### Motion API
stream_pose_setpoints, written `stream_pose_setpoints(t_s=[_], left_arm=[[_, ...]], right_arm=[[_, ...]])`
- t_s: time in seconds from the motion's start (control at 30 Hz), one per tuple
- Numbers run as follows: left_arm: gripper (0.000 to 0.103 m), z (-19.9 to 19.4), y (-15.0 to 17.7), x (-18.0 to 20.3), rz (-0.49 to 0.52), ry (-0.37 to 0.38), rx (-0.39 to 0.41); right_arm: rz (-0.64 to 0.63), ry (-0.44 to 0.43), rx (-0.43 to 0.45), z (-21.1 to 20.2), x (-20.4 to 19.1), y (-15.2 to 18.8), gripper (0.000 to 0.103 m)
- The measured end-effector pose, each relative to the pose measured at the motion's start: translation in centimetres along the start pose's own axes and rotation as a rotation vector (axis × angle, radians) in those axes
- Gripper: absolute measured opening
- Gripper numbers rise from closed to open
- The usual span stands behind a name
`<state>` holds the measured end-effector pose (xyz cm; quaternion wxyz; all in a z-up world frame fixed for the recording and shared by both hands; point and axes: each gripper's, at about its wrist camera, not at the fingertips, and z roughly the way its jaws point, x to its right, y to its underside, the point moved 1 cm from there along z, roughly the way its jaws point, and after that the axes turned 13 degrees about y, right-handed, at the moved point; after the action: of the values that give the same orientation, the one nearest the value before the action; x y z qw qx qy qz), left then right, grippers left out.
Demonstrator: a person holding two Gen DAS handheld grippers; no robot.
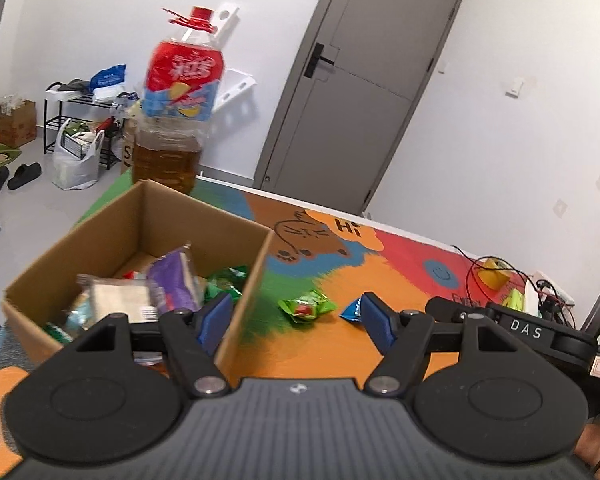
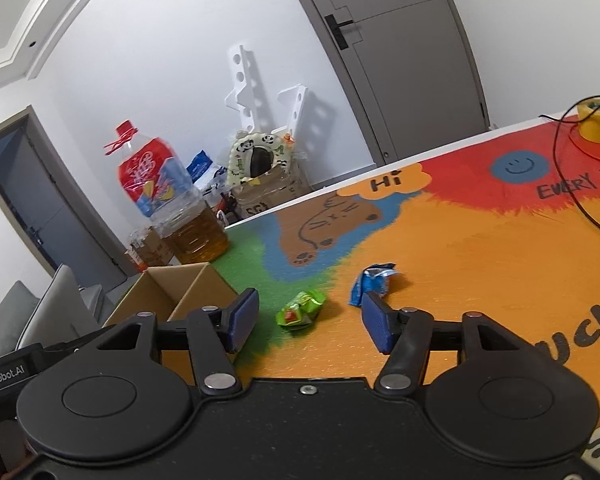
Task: Organize snacks
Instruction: 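Move both open tools back from the box toward the remaining candies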
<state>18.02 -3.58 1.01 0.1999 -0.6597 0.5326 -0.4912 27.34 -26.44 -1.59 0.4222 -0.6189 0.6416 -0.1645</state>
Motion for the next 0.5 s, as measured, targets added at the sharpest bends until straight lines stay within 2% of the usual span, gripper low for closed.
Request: stream_pose_setpoints(t_s=[0.23, 0.33, 0.5], left_arm=[[0.069, 3.0, 0.4, 1.6, 0.025, 0.002, -0.033], [0.069, 4.6, 0.5, 2.1, 0.030, 0.008, -0.052], [0.069, 7.2, 0.8, 2.8, 0.032, -0.002, -0.083]], right_arm=[[0.041, -0.003, -0.019, 1.7, 2.0, -0.2, 0.070], [0.054, -0.007, -0.015, 2.3, 2.8, -0.3, 0.085], [0.091, -0.011, -0.018, 3.4, 4.4, -0.7, 0.099]])
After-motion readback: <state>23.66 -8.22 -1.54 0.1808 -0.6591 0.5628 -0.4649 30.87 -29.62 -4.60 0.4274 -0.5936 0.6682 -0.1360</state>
